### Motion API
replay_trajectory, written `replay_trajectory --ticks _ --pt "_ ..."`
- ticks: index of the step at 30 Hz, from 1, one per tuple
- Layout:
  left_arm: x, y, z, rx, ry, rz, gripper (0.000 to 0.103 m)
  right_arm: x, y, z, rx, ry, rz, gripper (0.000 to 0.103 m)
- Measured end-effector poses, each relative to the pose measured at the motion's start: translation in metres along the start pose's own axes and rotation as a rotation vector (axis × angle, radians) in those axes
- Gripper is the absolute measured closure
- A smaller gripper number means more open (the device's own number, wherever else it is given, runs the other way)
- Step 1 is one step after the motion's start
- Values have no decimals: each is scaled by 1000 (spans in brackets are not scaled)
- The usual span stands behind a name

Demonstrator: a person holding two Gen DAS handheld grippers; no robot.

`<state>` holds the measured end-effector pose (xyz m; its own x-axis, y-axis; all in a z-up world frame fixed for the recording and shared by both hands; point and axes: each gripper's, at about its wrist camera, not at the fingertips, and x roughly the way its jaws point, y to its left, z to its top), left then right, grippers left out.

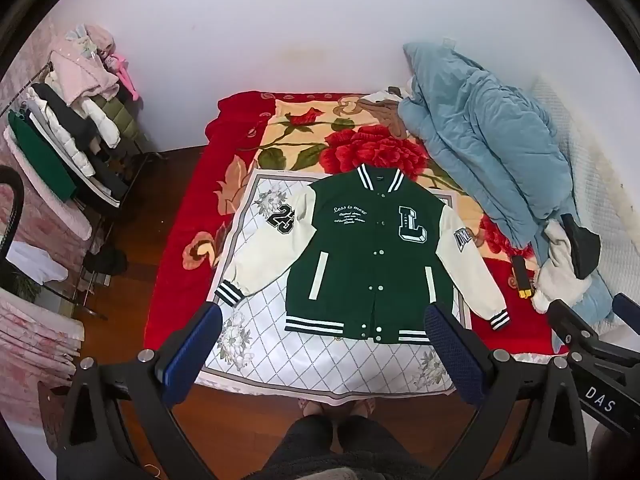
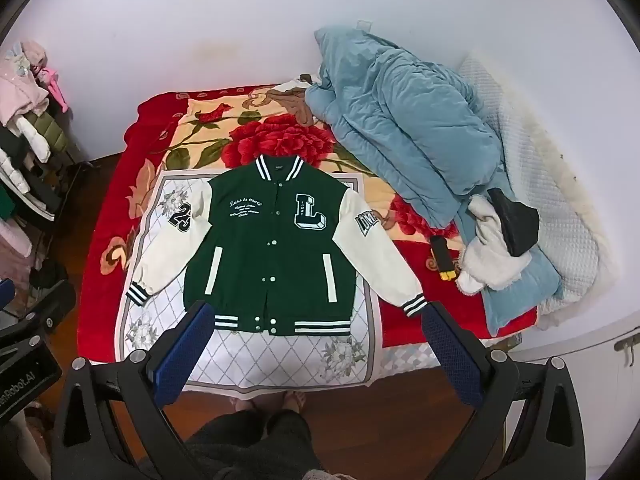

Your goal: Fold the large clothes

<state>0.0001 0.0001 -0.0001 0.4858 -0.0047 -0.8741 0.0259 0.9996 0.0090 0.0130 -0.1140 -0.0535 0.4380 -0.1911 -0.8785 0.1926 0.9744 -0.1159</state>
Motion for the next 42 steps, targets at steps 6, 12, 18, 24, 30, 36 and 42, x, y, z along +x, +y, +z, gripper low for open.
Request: replay_trajectory --ticks 6,12,18,24,30,36,42 --pt "1 -1 1 1 -2 9 0 -1 -1 1 6 0 13 0" --pt "5 -1 2 1 -1 6 0 -2 -1 1 6 0 12 0" --pt "0 -2 6 2 -10 6 0 -2 0 0 5 -3 10 0" --pt "-2 -1 7 3 -3 10 0 -4 3 0 4 -4 9 0" --pt "-2 3 0 -4 -10 8 0 -6 3 3 3 -6 10 0" --pt "-1 3 1 -6 -14 7 0 -7 8 7 2 -8 9 0" --pt "-4 2 2 -4 -17 5 0 -8 8 7 2 -11 7 0"
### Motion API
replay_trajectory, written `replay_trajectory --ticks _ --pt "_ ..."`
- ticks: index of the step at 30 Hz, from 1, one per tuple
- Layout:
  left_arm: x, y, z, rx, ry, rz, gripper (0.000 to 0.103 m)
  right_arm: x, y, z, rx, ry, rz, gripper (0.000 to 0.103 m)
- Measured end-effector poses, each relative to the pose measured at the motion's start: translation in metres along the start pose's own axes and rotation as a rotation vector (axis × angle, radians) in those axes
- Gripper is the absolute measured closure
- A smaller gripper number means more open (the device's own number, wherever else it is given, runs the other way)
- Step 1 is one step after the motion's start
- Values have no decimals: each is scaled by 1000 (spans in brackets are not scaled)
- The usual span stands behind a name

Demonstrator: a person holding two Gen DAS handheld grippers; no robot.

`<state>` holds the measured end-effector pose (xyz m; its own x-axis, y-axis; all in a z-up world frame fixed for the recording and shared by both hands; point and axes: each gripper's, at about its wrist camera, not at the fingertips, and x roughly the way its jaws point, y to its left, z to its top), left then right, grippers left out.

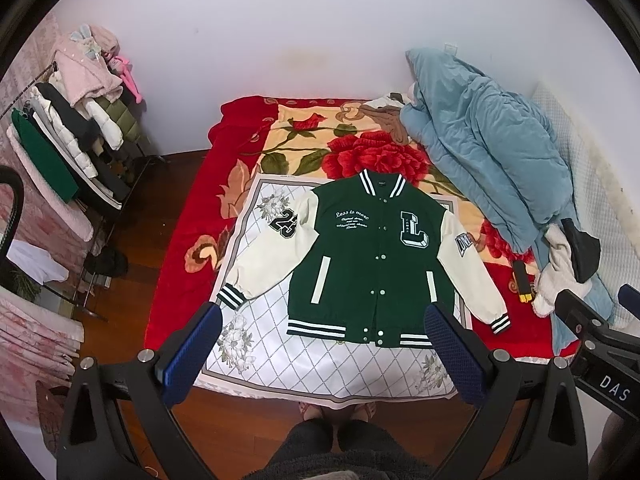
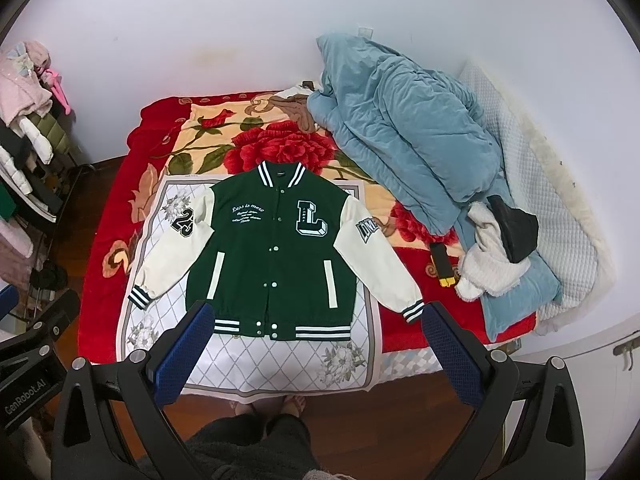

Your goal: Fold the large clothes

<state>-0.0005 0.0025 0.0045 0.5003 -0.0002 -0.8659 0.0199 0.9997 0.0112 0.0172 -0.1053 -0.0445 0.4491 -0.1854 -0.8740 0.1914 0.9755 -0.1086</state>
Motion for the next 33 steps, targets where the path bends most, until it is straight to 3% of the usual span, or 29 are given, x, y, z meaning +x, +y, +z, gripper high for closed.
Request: replay_trajectory --ticks 25,33 --pt "-6 -6 11 -3 -8 -2 0 -16 8 27 -3 -9 -3 0" --pt "-7 -4 7 -2 -4 -5 0 -16 9 22 -2 -12 -5 0"
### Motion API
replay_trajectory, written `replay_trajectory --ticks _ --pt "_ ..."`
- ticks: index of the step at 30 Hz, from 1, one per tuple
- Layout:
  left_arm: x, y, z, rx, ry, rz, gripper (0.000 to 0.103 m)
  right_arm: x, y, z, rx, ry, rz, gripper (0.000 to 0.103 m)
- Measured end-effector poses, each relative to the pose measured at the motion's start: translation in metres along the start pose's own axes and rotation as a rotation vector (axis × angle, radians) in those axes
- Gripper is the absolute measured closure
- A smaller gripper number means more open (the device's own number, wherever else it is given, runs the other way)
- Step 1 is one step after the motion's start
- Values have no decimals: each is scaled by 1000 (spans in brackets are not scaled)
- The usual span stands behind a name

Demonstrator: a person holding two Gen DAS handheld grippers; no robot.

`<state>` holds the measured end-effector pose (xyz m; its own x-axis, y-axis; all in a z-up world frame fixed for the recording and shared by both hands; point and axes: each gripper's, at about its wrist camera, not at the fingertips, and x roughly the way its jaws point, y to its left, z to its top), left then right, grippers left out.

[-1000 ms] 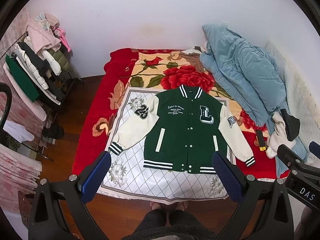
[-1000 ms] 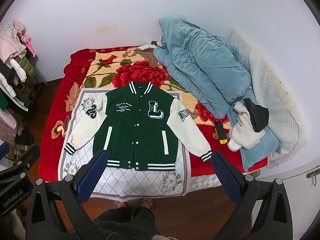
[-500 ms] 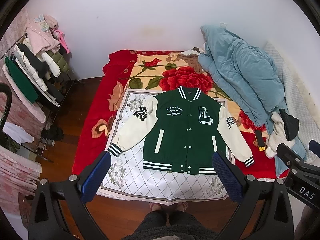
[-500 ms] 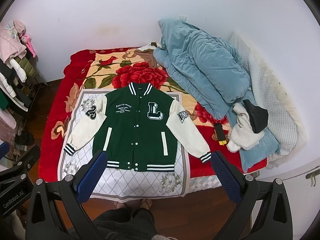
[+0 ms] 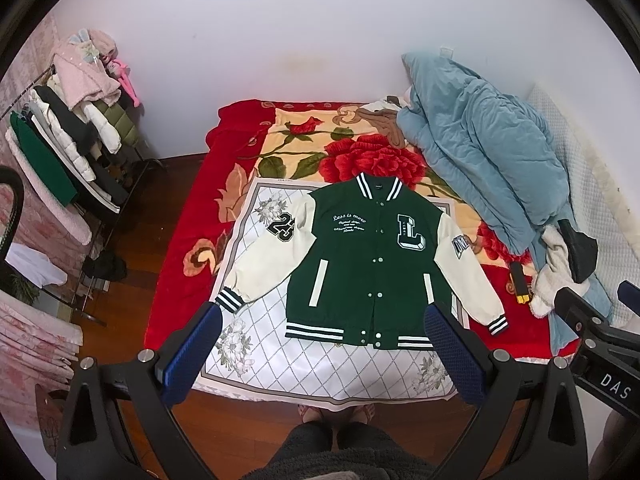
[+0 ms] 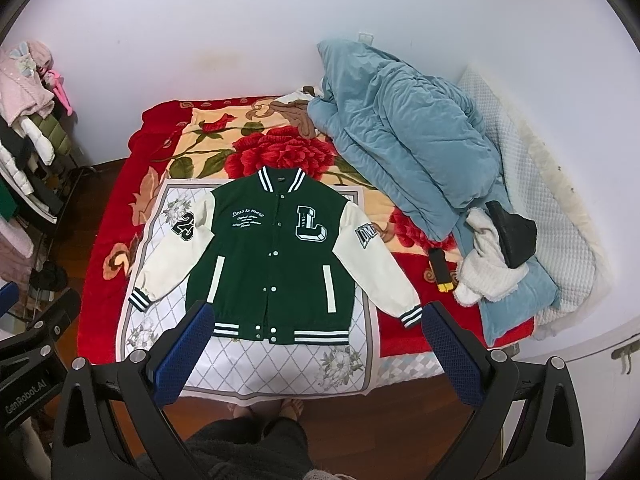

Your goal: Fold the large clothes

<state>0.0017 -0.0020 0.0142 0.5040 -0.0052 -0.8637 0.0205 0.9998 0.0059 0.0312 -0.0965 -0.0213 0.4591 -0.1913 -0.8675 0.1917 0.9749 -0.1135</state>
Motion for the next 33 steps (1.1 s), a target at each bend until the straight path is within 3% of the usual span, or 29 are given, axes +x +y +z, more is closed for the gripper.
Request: replay_trajectory --ticks 26,30,33 --pt "-1 3 23 3 -12 -11 0 -3 3 5 9 1 -2 0" --pt "33 16 32 5 -48 62 0 19 4 12 56 18 11 0" --pt "79 29 30 8 -49 141 0 67 -4 9 105 76 19 0"
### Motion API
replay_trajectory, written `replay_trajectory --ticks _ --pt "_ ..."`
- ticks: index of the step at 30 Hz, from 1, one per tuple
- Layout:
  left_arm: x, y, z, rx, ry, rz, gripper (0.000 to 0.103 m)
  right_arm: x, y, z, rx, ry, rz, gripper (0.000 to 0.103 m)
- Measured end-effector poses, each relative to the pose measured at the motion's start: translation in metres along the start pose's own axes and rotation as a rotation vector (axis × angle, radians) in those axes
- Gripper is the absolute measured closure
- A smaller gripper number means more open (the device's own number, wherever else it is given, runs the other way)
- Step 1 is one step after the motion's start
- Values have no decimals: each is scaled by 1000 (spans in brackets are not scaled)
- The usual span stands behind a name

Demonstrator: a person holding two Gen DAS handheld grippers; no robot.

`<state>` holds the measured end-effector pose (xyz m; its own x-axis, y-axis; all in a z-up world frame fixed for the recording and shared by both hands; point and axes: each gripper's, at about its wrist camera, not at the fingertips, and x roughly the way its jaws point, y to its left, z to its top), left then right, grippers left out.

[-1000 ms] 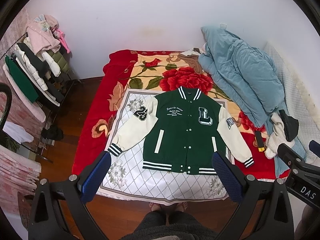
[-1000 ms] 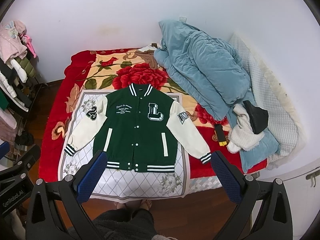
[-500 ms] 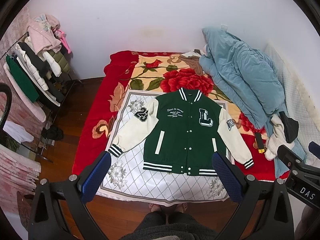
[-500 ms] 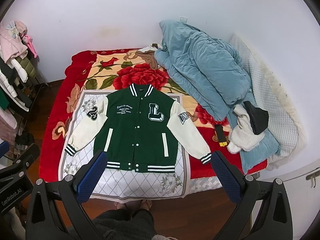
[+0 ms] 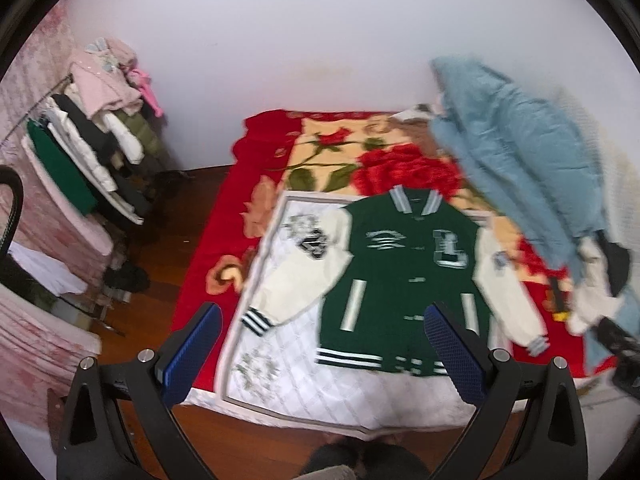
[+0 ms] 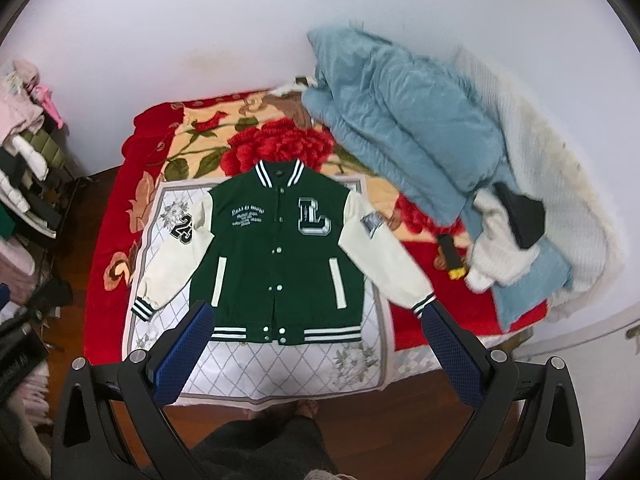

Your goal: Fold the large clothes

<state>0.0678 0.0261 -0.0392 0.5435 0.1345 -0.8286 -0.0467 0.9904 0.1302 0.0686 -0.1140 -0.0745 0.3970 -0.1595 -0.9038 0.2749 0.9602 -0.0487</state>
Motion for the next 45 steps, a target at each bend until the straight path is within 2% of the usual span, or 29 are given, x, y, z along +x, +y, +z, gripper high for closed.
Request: replay_trajectory --ticks 3,5,8,9,11,12,14,16,19,22,25,28,32,34,37,38,39,40,41,42,43,45 --pt "48 -1 -7 16 12 68 0 63 -19 -8 63 42 -43 0" --pt "98 -7 -11 44 32 129 0 109 -31 -10 94 72 -79 0" --pt "156 -11 -29 71 93 188 0 185 -56 -17 140 152 -106 0" --pt "187 -16 -33 72 127 205 0 211 -67 -21 158 178 -106 0" --pt "223 -20 -43 68 166 212 0 268 -91 -29 206 237 -101 0" --pt "255 -25 -50 65 203 230 0 295 -104 -34 226 261 -98 0" --pt "290 -29 -64 62 252 275 0 356 -128 -45 261 327 -77 0" --pt "338 -35 -81 47 336 311 0 405 -146 -53 295 375 -60 0" --pt "382 -44 -98 26 399 335 0 474 -176 -67 356 406 -59 0" --pt "420 -71 -107 47 423 344 0 527 -206 -82 462 446 -72 0" --pt "453 -107 -107 78 438 324 0 575 -247 -107 645 493 -63 0" --pt "479 -154 -104 120 444 265 0 612 -281 -140 868 529 -6 0" --pt "491 -213 -94 184 412 188 0 655 -311 -170 1162 454 150 5" --pt "499 -242 -87 210 393 155 0 671 -323 -181 1325 361 227 7" --pt "511 -276 -77 230 381 128 0 686 -334 -192 1545 207 286 9" --pt "516 -285 -72 231 377 121 0 688 -335 -192 1589 142 297 15" --pt "519 -289 -68 233 371 116 0 691 -336 -189 1602 112 293 19" --pt "522 -298 -64 241 357 114 0 694 -337 -185 1605 100 275 29" --pt "525 -305 -59 251 343 117 0 695 -336 -180 1600 77 262 50" --pt "527 -311 -55 260 332 119 0 696 -336 -175 1583 65 243 65" --pt "529 -314 -51 265 321 118 0 696 -336 -169 1561 67 214 98" --pt "534 -318 -42 270 302 121 0 691 -340 -152 1517 41 172 97"
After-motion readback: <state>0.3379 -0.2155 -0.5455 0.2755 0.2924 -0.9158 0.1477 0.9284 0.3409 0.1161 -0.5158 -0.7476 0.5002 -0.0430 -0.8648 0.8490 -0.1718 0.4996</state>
